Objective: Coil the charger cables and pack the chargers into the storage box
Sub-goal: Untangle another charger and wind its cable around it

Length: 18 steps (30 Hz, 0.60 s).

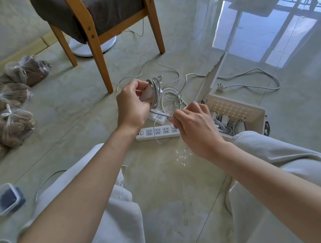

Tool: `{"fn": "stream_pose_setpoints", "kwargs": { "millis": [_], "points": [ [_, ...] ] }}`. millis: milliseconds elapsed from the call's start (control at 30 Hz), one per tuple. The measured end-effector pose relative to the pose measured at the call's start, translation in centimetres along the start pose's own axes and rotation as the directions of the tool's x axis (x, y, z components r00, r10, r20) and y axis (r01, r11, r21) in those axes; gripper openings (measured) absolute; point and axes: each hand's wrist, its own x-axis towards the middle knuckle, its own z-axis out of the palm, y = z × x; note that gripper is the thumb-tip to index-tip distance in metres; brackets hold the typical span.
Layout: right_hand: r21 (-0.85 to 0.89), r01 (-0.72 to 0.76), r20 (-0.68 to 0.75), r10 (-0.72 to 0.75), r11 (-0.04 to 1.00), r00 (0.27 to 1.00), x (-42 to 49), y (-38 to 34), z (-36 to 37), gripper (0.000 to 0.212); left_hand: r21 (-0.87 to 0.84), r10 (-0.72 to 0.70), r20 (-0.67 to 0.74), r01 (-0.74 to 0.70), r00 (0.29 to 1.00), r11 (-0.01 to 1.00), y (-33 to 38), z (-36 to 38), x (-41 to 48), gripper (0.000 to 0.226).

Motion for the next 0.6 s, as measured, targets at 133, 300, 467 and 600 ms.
{"fn": "stream_pose_setpoints", "kwargs": {
  "millis": [133, 300, 467, 600],
  "points": [
    [-0.058, 0.0, -0.027, -0.001, 0.998, 1.0, 0.3, 0.6, -0.3, 0.041, 0.118, 0.043, 0.106, -0.055, 0.993, 0.991, -0.8, 0.0, 0.2, 0.009],
    [0.222, -0.152, 0.124, 0.126, 0.963, 0.984, 0.7, 0.8, -0.5, 0.028, 0.245, 0.156, 0.301, -0.234, 0.941, 0.941, -1.5, 0.4, -0.2, 0.014],
    [0.252, -0.178, 0.106, 0.156, 0.951, 0.982, 1.0, 1.6, -1.1, 0.023, 0.165, 0.146, 0.454, -0.244, 0.879, 0.955, -1.1, 0.2, -0.4, 0.011],
    [0.289, -0.219, 0.135, 0.187, 0.932, 0.973, 1.2, 2.2, -1.0, 0.023, 0.113, 0.113, 0.56, -0.211, 0.821, 0.971, -0.7, -0.4, -0.3, 0.015]
  ]
}}
